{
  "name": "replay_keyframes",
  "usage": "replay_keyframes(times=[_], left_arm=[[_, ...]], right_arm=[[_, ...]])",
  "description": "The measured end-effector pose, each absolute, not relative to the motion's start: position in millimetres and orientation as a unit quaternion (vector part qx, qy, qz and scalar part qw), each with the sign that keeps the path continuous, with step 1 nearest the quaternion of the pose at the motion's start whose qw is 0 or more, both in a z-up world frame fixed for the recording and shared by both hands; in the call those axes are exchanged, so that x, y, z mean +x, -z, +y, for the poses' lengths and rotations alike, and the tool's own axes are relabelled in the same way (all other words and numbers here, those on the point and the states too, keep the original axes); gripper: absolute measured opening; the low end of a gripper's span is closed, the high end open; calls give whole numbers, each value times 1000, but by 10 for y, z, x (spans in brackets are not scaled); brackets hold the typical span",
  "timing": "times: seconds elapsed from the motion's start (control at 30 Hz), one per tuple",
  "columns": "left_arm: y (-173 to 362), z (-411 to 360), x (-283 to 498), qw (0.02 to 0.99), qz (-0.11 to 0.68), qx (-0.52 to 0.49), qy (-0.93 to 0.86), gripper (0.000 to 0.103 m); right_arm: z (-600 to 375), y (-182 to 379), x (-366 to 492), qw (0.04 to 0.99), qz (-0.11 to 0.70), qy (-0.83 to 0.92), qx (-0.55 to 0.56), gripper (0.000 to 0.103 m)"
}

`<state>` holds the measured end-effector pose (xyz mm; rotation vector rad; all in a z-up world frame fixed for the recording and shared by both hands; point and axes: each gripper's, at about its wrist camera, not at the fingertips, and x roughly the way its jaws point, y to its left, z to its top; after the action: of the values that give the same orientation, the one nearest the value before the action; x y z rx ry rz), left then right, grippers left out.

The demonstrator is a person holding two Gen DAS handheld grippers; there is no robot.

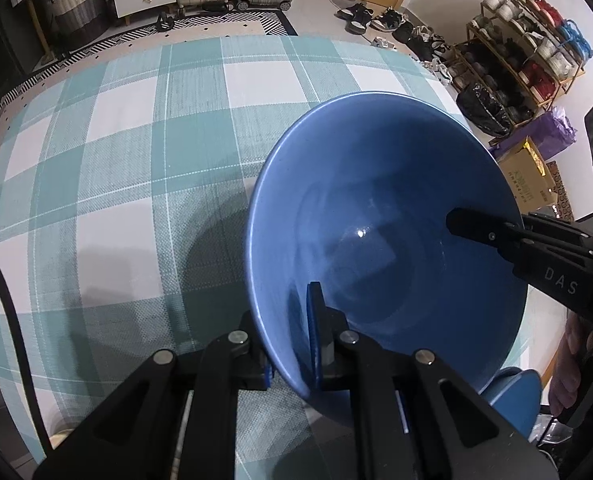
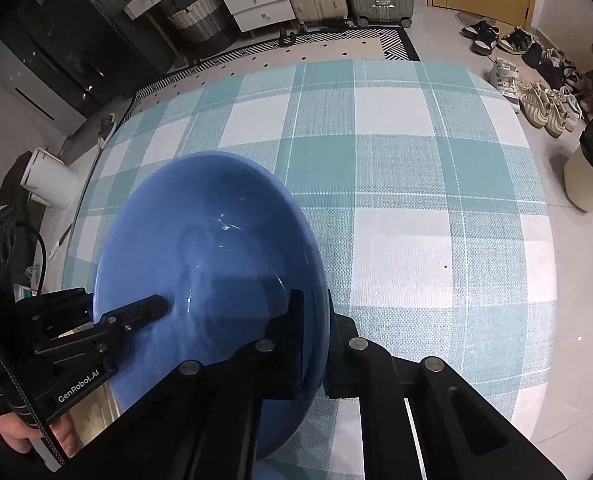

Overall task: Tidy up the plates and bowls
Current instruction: 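Carry the light-blue bowl with both tools toward the nested bowls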

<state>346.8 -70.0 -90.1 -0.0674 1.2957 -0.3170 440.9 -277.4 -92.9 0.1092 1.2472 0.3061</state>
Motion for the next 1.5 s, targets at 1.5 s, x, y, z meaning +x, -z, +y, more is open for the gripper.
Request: replay_keyframes(times=[1.5], left_arm=[[-152, -739, 2290, 824, 544, 2, 159, 11]], right_arm=[[-2842, -400, 3024, 854, 495, -146, 63, 7]])
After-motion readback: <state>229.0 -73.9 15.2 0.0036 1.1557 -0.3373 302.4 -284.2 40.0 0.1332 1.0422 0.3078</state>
